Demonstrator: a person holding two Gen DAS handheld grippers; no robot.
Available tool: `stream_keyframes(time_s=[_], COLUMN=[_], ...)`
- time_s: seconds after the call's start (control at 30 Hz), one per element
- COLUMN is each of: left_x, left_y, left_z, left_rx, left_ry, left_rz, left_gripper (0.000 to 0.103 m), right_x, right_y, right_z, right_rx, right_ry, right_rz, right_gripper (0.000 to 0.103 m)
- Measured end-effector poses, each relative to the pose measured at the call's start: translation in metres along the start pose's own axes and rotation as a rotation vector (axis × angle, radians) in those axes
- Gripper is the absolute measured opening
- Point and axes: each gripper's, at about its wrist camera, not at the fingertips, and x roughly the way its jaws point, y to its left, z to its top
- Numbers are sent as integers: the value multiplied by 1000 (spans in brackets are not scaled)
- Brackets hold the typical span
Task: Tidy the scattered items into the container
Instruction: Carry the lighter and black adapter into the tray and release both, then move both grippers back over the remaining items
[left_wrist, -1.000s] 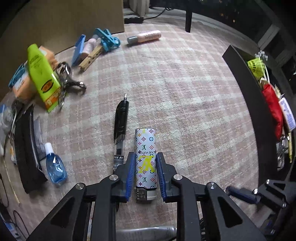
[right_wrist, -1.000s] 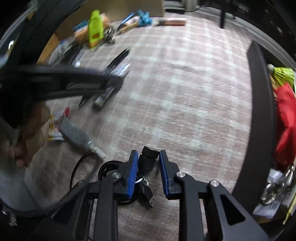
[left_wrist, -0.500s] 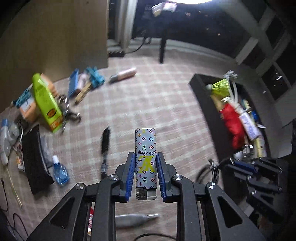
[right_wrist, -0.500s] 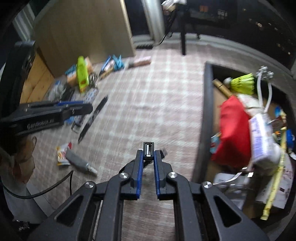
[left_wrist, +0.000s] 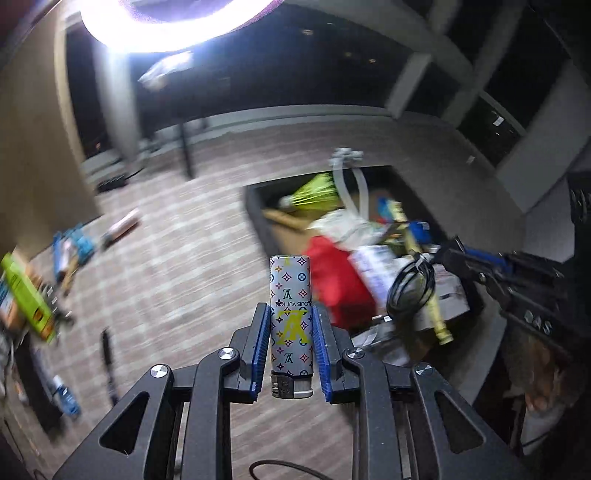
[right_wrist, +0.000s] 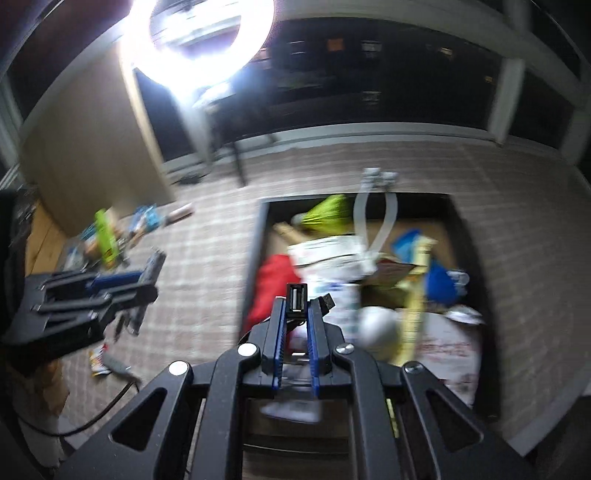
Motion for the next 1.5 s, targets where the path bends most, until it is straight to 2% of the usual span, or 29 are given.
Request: stream_keyframes(time_s=[0.3, 0.4, 0.43, 0.47, 0.5, 0.53, 0.57, 0.6, 0.9, 1.2, 1.4, 1.5], left_x=[28, 35, 37, 39, 41, 41, 39, 37, 18, -6, -29, -39], left_y=[-94, -113, -118, -120, -121, -120, -119, -117, -92, -56, -15, 18], left_z=[3, 2, 2, 3, 3, 3, 3, 3, 0, -9, -28, -42], left_rx=[145, 180, 185, 185, 181, 173, 172, 178, 145, 86, 26, -36], left_ry=[54, 57, 54, 62, 70, 61, 49, 43, 13, -19, -34, -39], left_rz=[-109, -105, -91, -84, -84, -80, -70, -60, -9, 57, 125, 174], left_gripper=[22, 22, 25, 43, 52, 57, 56, 56, 55, 55, 58, 65], right_x=[-21, -22, -21, -20, -21, -22, -23, -24, -24, -21, -15, -9], right_y=[-65, -78, -81, -84, -86, -88, -90, -90, -73, -35, 2, 25], right_z=[-6, -8, -9, -9, -9, -10, -9, -10, -7, -9, -18, -23], right_rx=[95, 113, 116, 124, 138, 153, 165, 174, 151, 101, 48, 21], right_ry=[3, 16, 26, 34, 36, 34, 26, 13, 0, 4, 9, 11], right_rz=[-106, -119, -115, -114, -120, -125, -122, -113, -74, -28, 3, 29], right_gripper=[11, 11, 12, 16, 21, 35, 46, 48, 48, 49, 54, 55])
